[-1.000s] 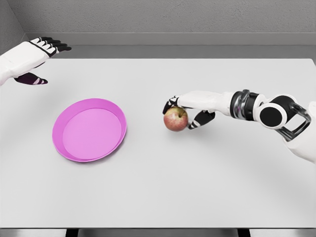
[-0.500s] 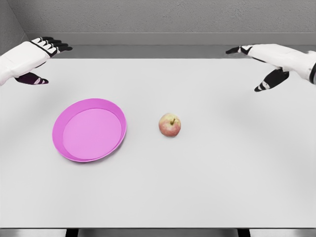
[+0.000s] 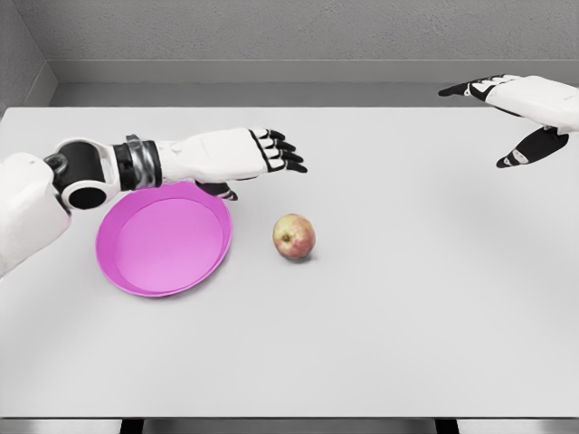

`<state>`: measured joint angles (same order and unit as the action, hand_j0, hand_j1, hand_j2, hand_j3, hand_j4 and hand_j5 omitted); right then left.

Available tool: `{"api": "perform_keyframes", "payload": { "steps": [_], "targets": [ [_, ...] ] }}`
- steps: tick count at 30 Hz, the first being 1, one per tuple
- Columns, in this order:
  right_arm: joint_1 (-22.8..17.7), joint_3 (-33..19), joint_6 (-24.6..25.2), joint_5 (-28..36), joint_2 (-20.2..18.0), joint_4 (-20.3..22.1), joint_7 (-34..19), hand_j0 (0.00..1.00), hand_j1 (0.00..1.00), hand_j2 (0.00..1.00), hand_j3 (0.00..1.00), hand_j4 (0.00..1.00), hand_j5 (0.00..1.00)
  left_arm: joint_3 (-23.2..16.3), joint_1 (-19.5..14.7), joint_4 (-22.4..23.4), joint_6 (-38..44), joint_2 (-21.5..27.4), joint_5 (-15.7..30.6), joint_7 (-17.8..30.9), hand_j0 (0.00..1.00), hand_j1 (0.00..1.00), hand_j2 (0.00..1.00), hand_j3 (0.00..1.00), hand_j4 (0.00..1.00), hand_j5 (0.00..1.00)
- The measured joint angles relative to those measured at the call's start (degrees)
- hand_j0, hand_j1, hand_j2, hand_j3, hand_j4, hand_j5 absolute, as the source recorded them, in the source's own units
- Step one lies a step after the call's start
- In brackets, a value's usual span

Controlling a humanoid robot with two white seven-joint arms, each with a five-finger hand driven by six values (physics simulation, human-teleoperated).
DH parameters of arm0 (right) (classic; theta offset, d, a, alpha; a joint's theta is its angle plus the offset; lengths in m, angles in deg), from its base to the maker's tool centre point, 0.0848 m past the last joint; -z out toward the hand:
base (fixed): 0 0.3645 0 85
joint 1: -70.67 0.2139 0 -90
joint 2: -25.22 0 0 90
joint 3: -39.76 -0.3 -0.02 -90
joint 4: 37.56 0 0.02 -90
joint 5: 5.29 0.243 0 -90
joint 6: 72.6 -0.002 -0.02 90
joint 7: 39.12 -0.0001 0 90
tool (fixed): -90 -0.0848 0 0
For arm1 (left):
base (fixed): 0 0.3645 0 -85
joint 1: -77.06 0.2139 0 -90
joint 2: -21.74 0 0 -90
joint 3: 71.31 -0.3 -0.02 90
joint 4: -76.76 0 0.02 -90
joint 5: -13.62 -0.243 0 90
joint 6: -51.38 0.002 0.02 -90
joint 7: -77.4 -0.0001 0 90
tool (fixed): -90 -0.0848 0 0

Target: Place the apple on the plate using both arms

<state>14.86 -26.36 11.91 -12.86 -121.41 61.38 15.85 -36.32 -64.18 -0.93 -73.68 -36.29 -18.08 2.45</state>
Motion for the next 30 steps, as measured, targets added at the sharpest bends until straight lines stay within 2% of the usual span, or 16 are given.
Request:
{"api": "perform_keyframes", "payload": {
  "steps": [3,5,7,10,21,30],
  "targets": [
    [-0.1,0.2,-0.2,0.0,0.0,0.0,0.0,1.00,1.00,1.00,1.00,1.00,1.00,-3.8,-0.7,-1.1,0.0,-2.9,0.2,0.7,1.00,1.00,1.00,1.00,1.00,1.00],
    [0.0,0.3,-0.2,0.0,0.0,0.0,0.0,1.00,1.00,1.00,1.00,1.00,1.00,-6.1,-2.5,-1.8,0.0,-3.9,0.3,0.9,1.00,1.00,1.00,1.00,1.00,1.00],
    [0.0,0.2,-0.2,0.0,0.2,-0.1,0.0,1.00,1.00,1.00,1.00,1.00,1.00,-8.2,-4.0,-2.2,0.0,-4.1,0.1,1.1,1.00,1.00,1.00,1.00,1.00,1.00],
    [-0.1,0.2,-0.2,0.0,0.5,-0.2,0.0,1.00,1.00,1.00,1.00,1.00,1.00,-9.9,-4.4,-2.4,0.0,-3.7,-0.3,2.0,1.00,1.00,1.00,1.00,1.00,1.00],
    [-0.4,0.2,-0.3,0.0,0.7,0.0,0.0,1.00,1.00,1.00,1.00,1.00,1.00,-12.7,-5.3,-2.6,0.0,-3.6,-6.7,3.4,1.00,1.00,1.00,1.00,1.00,1.00],
    [-0.4,0.2,-0.3,0.0,0.8,0.0,0.0,1.00,1.00,1.00,1.00,1.00,1.00,-14.2,-6.1,-3.2,0.0,-4.0,-6.8,6.6,0.99,0.99,0.99,0.99,0.99,0.99]
  ]
}}
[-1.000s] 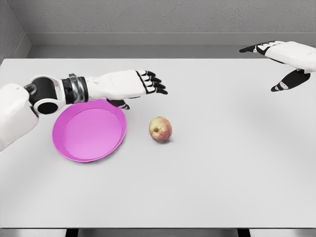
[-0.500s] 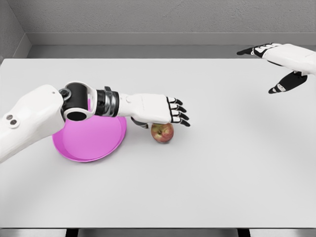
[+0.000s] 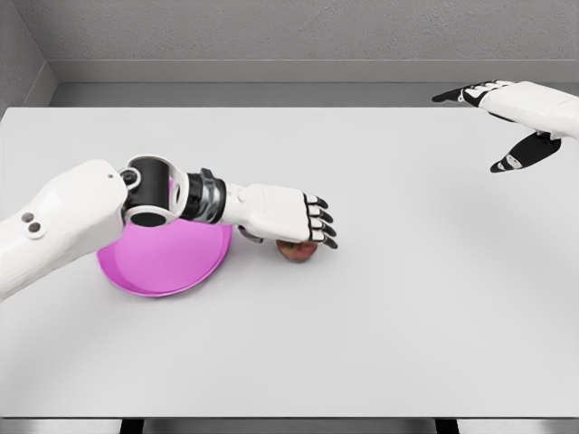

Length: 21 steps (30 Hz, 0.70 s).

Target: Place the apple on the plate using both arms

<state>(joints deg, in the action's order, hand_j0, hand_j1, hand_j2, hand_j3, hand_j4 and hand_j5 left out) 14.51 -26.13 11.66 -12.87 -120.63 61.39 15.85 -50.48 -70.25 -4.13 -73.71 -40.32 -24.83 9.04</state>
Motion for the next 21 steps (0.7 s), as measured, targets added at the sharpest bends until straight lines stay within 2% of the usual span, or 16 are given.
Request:
{"api": "perform_keyframes", "payload": {
  "steps": [3,4,5,16,18,21],
  "targets": [
    [-0.1,0.0,0.0,0.0,0.1,0.0,0.0,1.00,1.00,1.00,1.00,1.00,1.00,-0.5,-0.7,-0.1,0.0,-0.6,0.1,0.2,0.92,0.92,0.92,0.92,0.92,0.92],
    [-0.1,0.1,0.0,0.0,0.1,0.0,0.0,1.00,1.00,1.00,1.00,1.00,1.00,-0.6,-0.7,-0.1,0.0,-0.7,0.1,0.3,0.78,0.78,0.78,0.78,0.78,0.78],
    [-0.1,0.1,0.0,0.0,0.1,0.0,0.0,1.00,1.00,1.00,1.00,1.00,1.00,-0.8,-0.8,-0.1,0.0,-0.8,0.0,0.3,0.76,0.76,0.76,0.76,0.76,0.76],
    [-0.1,0.1,0.0,0.0,0.2,-0.1,0.0,1.00,1.00,1.00,1.00,1.00,1.00,-2.7,-1.1,-0.1,0.0,-1.3,-0.9,0.5,0.74,0.74,0.74,0.74,0.74,0.74],
    [-0.1,0.1,0.0,0.0,0.2,-0.1,0.0,1.00,1.00,1.00,1.00,1.00,1.00,-2.8,-1.1,-0.1,0.1,-1.2,-0.9,0.5,0.62,0.62,0.62,0.62,0.62,0.62],
    [-0.2,0.1,0.0,0.0,0.1,-0.1,0.0,1.00,1.00,1.00,1.00,1.00,1.00,-2.9,-1.1,0.0,0.1,-1.1,-1.0,0.4,0.55,0.55,0.55,0.55,0.55,0.55]
  ]
}}
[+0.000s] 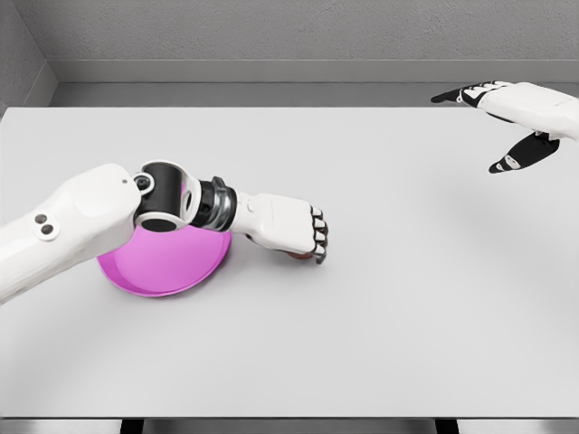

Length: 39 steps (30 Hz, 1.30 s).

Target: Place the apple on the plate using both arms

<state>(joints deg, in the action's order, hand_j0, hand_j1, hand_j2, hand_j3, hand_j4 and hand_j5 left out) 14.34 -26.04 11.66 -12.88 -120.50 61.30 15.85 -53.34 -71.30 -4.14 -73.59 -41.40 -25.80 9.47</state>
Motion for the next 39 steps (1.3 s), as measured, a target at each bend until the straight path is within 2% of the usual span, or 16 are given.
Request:
{"api": "perform_keyframes", "payload": {
  "steps": [4,9,12,18,25,28,32,33,34,35,39],
  "targets": [
    [0.0,0.0,0.0,0.0,0.0,-0.1,0.0,1.00,1.00,1.00,1.00,1.00,1.00,0.0,-0.1,0.0,-0.1,0.2,0.2,-0.2,0.50,0.50,0.50,0.50,0.50,0.50],
    [0.0,0.1,0.0,0.0,-0.1,-0.1,0.0,1.00,1.00,1.00,1.00,1.00,1.00,1.2,-1.1,-0.1,-0.1,0.8,1.7,-0.5,0.48,0.48,0.48,0.48,0.48,0.48],
    [0.0,0.1,0.0,0.0,-0.1,-0.1,0.0,1.00,1.00,1.00,1.00,1.00,1.00,2.4,-2.8,-2.0,-0.1,2.7,1.9,-0.6,0.46,0.46,0.46,0.46,0.46,0.46],
    [0.0,0.1,0.0,0.0,-0.2,-0.1,0.0,1.00,1.00,1.00,1.00,1.00,1.00,5.7,-2.7,-7.6,-0.1,9.8,2.9,-0.5,0.45,0.45,0.45,0.45,0.45,0.45],
    [0.0,0.1,0.0,0.0,-0.1,-0.2,0.0,1.00,1.00,1.00,1.00,1.00,1.00,7.2,-2.2,-14.0,-0.2,20.8,5.5,-0.5,0.45,0.45,0.45,0.45,0.45,0.45],
    [0.0,0.1,0.0,0.0,-0.2,-0.2,0.0,1.00,1.00,1.00,1.00,1.00,1.00,7.2,-1.6,-15.3,-0.2,24.6,6.0,-0.4,0.45,0.45,0.45,0.45,0.45,0.45],
    [-0.2,0.0,0.0,0.0,-0.1,-0.3,0.0,1.00,1.00,1.00,1.00,1.00,1.00,7.1,-1.4,-15.8,-0.2,27.0,6.2,-0.5,0.46,0.46,0.46,0.46,0.46,0.46],
    [-0.1,0.0,0.0,0.0,0.0,-0.3,0.0,1.00,1.00,1.00,1.00,1.00,1.00,7.0,-1.1,-15.9,-0.2,27.3,6.3,-0.5,0.53,0.53,0.53,0.53,0.53,0.53],
    [-0.2,0.0,0.0,0.0,0.0,-0.3,0.0,1.00,1.00,1.00,1.00,1.00,1.00,7.1,-0.9,-15.9,-0.2,27.5,6.4,-0.5,0.85,0.85,0.85,0.85,0.85,0.85],
    [-0.2,0.0,0.0,0.0,0.0,-0.3,0.0,1.00,1.00,1.00,1.00,1.00,1.00,7.1,-0.8,-16.0,-0.2,27.7,6.7,-0.5,1.00,1.00,1.00,1.00,1.00,1.00],
    [-0.2,0.0,0.0,0.0,0.0,-0.4,0.0,1.00,1.00,1.00,1.00,1.00,1.00,7.1,-0.2,-16.0,-0.1,28.0,7.4,-0.5,1.00,1.00,1.00,1.00,1.00,1.00]
  ]
}}
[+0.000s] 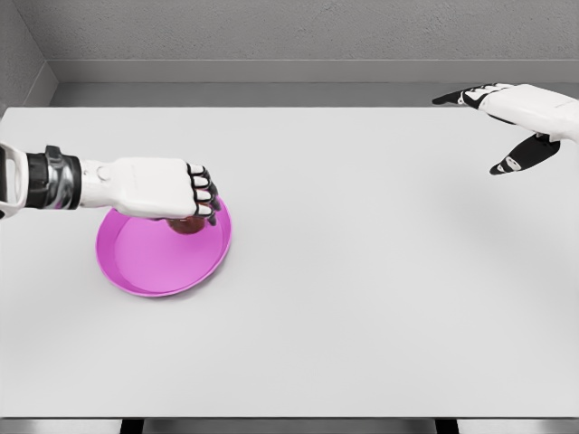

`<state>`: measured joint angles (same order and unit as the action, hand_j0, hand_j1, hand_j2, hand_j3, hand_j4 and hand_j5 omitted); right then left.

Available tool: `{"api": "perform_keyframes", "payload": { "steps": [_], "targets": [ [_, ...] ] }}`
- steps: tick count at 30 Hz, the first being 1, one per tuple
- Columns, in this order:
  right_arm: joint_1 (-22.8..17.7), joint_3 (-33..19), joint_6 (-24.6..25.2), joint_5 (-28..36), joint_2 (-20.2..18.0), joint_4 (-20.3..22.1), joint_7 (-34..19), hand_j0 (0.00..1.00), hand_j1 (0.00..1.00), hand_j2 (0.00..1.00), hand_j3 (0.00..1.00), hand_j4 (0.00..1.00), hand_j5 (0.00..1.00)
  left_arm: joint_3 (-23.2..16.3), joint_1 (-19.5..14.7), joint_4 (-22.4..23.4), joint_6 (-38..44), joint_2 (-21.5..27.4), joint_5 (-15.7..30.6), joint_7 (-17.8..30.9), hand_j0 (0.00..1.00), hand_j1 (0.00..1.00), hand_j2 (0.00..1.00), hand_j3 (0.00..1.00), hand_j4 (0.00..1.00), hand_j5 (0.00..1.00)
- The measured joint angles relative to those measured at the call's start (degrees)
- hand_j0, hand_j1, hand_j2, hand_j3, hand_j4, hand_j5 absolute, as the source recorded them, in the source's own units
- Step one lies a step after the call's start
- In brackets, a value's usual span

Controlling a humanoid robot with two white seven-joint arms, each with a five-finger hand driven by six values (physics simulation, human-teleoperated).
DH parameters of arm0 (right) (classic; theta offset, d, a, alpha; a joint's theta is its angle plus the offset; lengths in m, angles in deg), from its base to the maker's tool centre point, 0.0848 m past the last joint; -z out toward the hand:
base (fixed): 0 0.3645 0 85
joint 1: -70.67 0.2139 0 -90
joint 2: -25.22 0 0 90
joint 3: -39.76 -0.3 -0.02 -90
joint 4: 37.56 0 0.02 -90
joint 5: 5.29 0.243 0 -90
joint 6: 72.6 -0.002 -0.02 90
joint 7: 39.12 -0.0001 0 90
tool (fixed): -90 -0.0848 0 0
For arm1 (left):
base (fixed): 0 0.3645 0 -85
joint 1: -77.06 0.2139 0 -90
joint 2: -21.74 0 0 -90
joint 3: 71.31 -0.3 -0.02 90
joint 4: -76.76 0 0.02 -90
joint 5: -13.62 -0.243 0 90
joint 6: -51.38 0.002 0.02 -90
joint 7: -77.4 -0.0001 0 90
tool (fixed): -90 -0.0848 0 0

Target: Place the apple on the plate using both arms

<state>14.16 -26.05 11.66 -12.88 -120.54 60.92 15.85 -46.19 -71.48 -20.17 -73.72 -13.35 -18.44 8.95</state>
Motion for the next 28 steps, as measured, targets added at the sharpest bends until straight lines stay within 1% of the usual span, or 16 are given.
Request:
{"api": "perform_keyframes", "payload": {
  "steps": [3,5,9,11,13,15,17,19,20,21,26,28],
  "targets": [
    [0.0,0.0,0.0,0.0,0.0,0.0,0.0,1.00,1.00,1.00,1.00,1.00,1.00,0.3,0.1,0.3,0.0,0.7,1.1,0.0,1.00,1.00,1.00,1.00,1.00,1.00],
    [0.0,0.0,0.0,0.0,0.0,0.0,0.0,1.00,1.00,1.00,1.00,1.00,1.00,1.1,0.1,1.7,0.0,1.2,4.1,0.0,1.00,1.00,1.00,1.00,1.00,1.00],
    [0.0,0.0,0.0,0.0,0.0,0.0,0.0,1.00,1.00,1.00,1.00,1.00,1.00,4.1,0.2,6.6,0.0,1.4,10.6,0.0,1.00,1.00,1.00,1.00,1.00,1.00],
    [0.0,0.0,0.0,0.0,0.0,0.0,0.0,1.00,1.00,1.00,1.00,1.00,1.00,5.7,0.2,9.7,0.0,1.3,12.9,0.0,1.00,1.00,1.00,1.00,1.00,1.00],
    [0.0,0.0,0.0,0.0,0.0,0.0,0.0,1.00,1.00,1.00,1.00,1.00,1.00,7.4,0.3,13.8,0.0,1.1,15.6,-0.1,1.00,1.00,1.00,1.00,1.00,1.00],
    [0.0,0.0,0.0,0.0,0.0,0.0,0.0,1.00,1.00,1.00,1.00,1.00,1.00,8.5,1.6,19.1,0.0,0.8,19.4,-0.1,1.00,1.00,1.00,1.00,1.00,1.00],
    [0.0,0.0,0.0,0.0,0.0,0.0,0.0,1.00,1.00,1.00,1.00,1.00,1.00,9.3,2.6,23.0,0.0,0.7,22.5,0.0,1.00,1.00,1.00,1.00,1.00,1.00],
    [0.0,0.0,0.0,0.0,0.0,-0.1,0.0,1.00,1.00,1.00,1.00,1.00,1.00,9.7,2.7,25.0,0.0,0.7,23.9,0.1,1.00,1.00,1.00,1.00,1.00,1.00],
    [0.0,0.0,0.0,0.0,0.1,-0.1,0.0,1.00,1.00,1.00,1.00,1.00,1.00,9.9,4.2,25.5,0.0,0.7,24.3,0.2,1.00,1.00,1.00,1.00,1.00,1.00],
    [0.0,0.0,0.0,0.0,0.0,-0.1,0.0,1.00,1.00,1.00,1.00,1.00,1.00,10.0,5.0,25.9,0.0,0.8,24.5,0.3,1.00,1.00,1.00,1.00,1.00,1.00],
    [0.0,0.0,0.0,0.0,-0.1,-0.1,0.0,1.00,1.00,1.00,1.00,1.00,1.00,10.6,5.3,26.8,0.0,0.8,25.1,0.4,1.00,1.00,1.00,1.00,1.00,1.00],
    [0.0,0.0,0.0,0.0,-0.1,-0.2,0.0,1.00,1.00,1.00,1.00,1.00,1.00,10.6,6.1,26.9,0.0,0.8,25.1,0.4,1.00,1.00,1.00,1.00,1.00,1.00]
  ]
}}
